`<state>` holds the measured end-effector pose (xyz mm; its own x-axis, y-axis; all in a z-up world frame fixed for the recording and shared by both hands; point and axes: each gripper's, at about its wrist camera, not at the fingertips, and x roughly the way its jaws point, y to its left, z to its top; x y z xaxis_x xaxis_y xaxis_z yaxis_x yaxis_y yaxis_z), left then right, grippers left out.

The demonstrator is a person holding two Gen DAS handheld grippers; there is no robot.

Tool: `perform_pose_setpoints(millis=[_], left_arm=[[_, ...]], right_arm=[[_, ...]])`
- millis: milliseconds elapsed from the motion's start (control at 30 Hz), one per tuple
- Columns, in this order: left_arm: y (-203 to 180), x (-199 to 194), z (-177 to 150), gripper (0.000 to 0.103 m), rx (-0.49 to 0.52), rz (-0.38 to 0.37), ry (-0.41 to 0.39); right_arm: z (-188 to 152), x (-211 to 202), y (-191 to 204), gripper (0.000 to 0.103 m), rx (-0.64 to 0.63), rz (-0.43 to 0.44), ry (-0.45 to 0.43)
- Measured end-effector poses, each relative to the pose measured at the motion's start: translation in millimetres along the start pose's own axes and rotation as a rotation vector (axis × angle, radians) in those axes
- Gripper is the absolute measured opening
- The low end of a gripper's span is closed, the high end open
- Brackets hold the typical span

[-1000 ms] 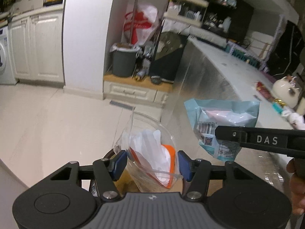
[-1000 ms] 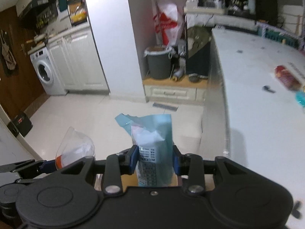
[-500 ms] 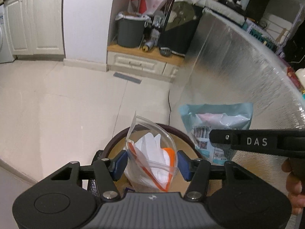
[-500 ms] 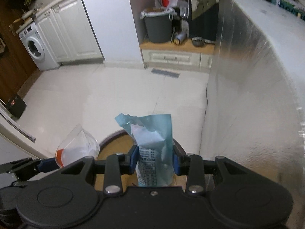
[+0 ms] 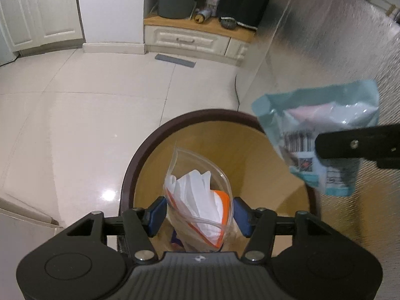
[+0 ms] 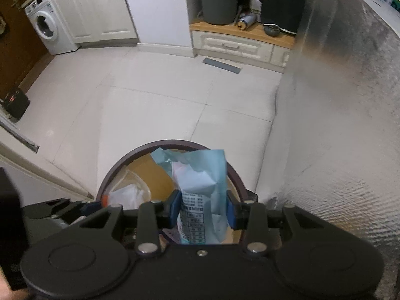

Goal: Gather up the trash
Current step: 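Open the left tool over the wastebasket while the right tool releases the snack bag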

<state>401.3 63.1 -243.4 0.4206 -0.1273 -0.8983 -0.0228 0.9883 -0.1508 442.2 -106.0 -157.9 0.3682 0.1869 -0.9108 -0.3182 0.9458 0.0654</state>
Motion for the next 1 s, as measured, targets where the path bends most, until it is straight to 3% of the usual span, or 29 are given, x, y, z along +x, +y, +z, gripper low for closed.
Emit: perform_pose_setpoints(millis=[67, 300, 467, 600, 1000], left_arm=[[1, -2, 1, 0.080, -0.002, 0.017, -0.004], [4, -11, -3, 0.097, 0.028, 0.040, 0.008], [5, -16, -5, 0.102, 0.054, 0.062, 0.020], [4, -21, -10, 0.103, 0.067, 0.063, 0.029], [9, -31, -11, 0.103, 0.057, 0.069, 0.037]], right_arm=[[1, 2, -3, 0.039, -0.002, -0.001, 0.006], [2, 8, -1, 0.047, 0.007, 0.021, 0.034], [2, 13, 1, 0.051, -0.001, 0.004, 0.051], [0, 15, 3, 0.063, -0.007, -0.002, 0.066], [-7, 15, 8, 0.070, -0.030, -0.019, 0.083]])
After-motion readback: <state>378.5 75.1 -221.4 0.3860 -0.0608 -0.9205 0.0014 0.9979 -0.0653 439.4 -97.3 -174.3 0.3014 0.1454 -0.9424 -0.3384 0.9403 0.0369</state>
